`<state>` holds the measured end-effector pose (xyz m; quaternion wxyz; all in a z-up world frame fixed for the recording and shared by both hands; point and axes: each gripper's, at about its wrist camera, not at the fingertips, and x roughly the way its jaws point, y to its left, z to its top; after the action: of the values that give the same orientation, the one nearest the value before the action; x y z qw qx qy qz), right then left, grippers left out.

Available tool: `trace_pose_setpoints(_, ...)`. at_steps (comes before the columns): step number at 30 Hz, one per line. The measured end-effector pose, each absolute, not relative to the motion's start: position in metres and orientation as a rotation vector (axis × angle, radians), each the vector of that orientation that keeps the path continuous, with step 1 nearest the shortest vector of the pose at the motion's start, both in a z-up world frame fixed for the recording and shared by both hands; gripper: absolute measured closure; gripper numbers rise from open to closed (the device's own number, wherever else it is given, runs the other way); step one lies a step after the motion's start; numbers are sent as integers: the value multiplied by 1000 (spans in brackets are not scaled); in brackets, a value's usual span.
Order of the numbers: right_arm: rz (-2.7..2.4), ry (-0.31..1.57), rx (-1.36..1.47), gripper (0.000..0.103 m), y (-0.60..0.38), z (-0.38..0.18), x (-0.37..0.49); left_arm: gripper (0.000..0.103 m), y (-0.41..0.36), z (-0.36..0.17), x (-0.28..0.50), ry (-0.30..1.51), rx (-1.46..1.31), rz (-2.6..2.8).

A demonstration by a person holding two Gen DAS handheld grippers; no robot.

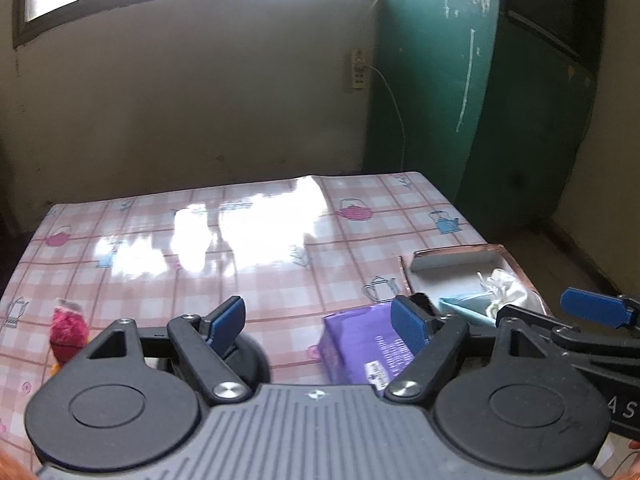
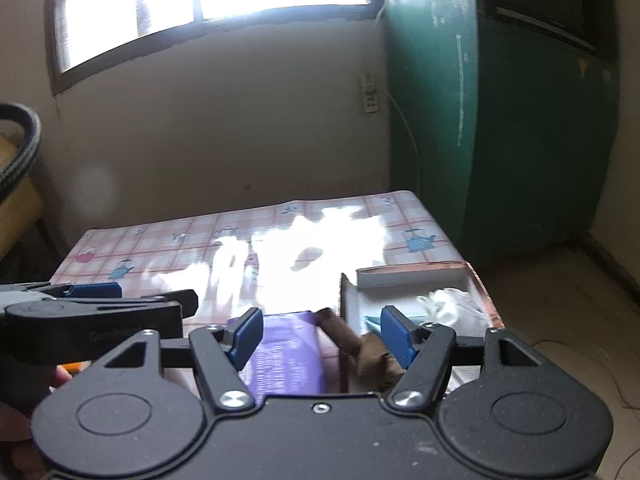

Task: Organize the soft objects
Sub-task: 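Move both open grippers back toward the remaining items, then grasp the orange tissue pack with the left gripper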

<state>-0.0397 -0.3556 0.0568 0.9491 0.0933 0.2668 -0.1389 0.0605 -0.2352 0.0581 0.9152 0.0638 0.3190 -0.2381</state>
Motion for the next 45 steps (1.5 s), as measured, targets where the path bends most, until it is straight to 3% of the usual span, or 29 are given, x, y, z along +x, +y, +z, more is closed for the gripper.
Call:
trace_pose_setpoints(32,102,616,64,25,-158,25,31,20,-34,27,76,710,-36,-172)
trace_pose_setpoints(45,268,771,1,18,-70,-68,77,17,63,-14,86,798,-105,50)
